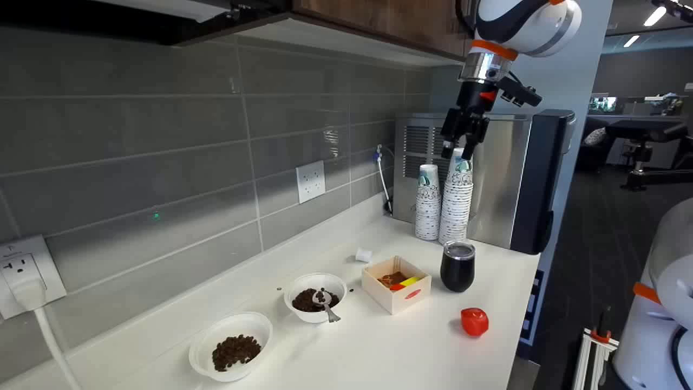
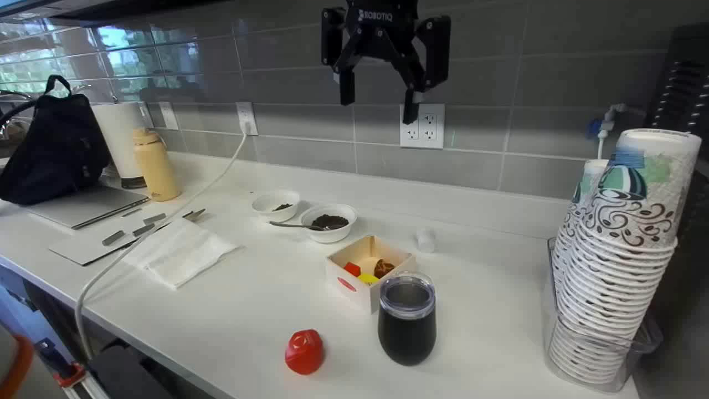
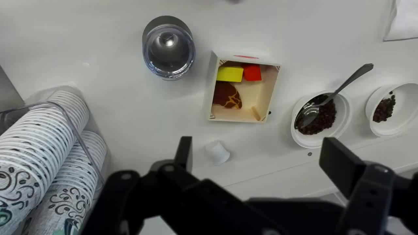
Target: Fold the white napkin.
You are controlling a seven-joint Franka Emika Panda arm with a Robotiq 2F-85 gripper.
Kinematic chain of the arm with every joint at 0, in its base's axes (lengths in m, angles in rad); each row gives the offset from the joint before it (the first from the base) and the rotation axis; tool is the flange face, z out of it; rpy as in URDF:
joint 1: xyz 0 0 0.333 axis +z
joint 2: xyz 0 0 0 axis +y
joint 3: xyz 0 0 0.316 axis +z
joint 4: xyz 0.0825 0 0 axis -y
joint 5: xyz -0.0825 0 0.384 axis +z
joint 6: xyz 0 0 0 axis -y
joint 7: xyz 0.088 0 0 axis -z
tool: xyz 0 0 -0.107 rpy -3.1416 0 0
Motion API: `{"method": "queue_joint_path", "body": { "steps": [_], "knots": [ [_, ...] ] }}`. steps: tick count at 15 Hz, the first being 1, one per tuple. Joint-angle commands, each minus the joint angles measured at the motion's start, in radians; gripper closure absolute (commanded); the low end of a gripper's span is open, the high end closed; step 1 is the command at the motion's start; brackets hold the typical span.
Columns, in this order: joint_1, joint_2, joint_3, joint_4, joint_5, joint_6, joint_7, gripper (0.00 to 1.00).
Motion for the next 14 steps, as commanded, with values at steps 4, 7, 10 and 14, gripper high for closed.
{"method": "queue_joint_path", "body": {
  "steps": [4,7,10,14],
  "knots": [
    [-0.016,0.006,0.033,-0.016,0.017,0.010,-0.007,0.00],
    [0.005,-0.018,0.100,-0.087,0.012,0.031,0.014,0.00],
    [0.038,-0.039,0.178,-0.159,0.027,0.045,0.041,0.00],
    [0.133,-0.023,0.315,-0.237,0.112,0.119,0.155,0.00]
  ]
}}
